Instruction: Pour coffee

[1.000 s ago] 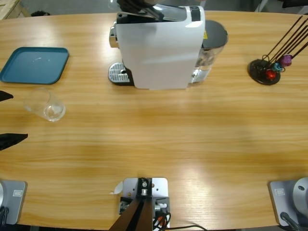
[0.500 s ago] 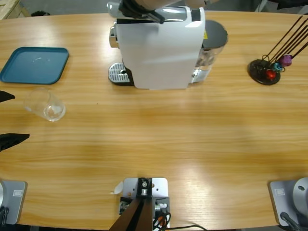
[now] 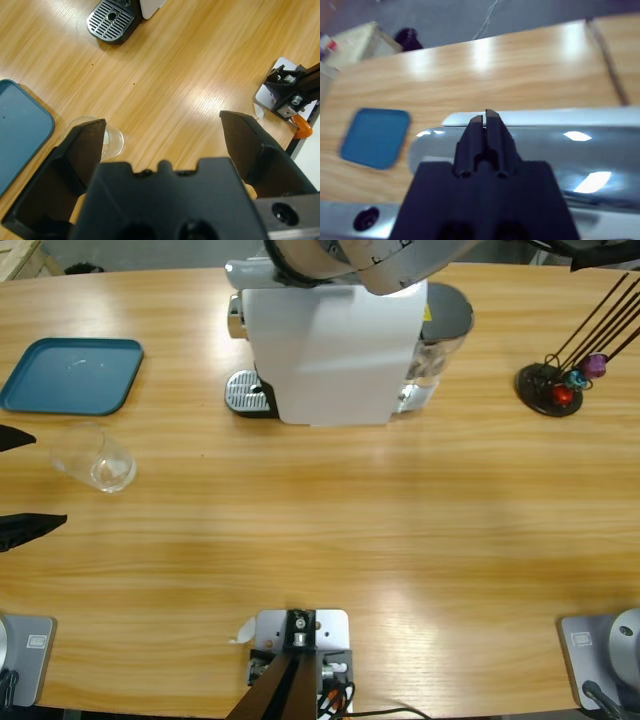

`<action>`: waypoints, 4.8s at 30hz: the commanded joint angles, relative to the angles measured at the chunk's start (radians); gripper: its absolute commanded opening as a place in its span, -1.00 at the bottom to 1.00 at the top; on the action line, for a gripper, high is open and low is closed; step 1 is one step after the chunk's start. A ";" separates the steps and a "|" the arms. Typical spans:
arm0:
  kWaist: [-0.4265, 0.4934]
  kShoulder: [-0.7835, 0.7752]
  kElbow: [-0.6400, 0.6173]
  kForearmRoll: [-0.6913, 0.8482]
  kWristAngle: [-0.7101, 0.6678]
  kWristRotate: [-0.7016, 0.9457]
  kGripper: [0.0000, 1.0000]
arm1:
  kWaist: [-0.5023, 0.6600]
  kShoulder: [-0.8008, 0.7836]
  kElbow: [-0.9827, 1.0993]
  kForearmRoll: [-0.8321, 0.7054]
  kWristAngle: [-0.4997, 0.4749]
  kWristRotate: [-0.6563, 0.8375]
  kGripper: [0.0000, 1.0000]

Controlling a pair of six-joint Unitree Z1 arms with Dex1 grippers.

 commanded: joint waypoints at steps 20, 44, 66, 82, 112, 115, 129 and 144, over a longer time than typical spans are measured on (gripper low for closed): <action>0.177 0.119 0.111 -0.049 0.218 0.083 0.96 | 0.038 -0.451 0.125 0.399 -0.021 -0.235 1.00; 0.383 0.127 0.187 -0.132 0.062 0.098 0.99 | 0.038 -0.521 0.333 0.320 -0.059 -0.232 1.00; 0.387 0.337 0.219 -0.246 0.050 0.165 0.99 | -0.007 -0.513 0.402 0.251 -0.052 -0.229 1.00; 0.387 0.380 0.224 -0.281 0.101 0.163 0.38 | -0.016 -0.510 0.405 0.235 -0.049 -0.230 1.00; 0.382 0.563 0.174 -0.628 -0.002 0.011 0.99 | -0.016 -0.503 0.407 0.235 -0.033 -0.235 1.00; 0.372 0.613 0.173 -0.687 -0.017 -0.007 0.99 | -0.018 -0.485 0.395 0.236 -0.028 -0.238 1.00; 0.378 0.674 0.186 -0.769 -0.002 -0.005 0.80 | -0.037 -0.421 0.351 0.236 -0.013 -0.240 1.00; 0.378 0.613 0.225 -0.740 -0.098 0.143 -0.74 | -0.037 -0.420 0.354 0.235 -0.012 -0.240 1.00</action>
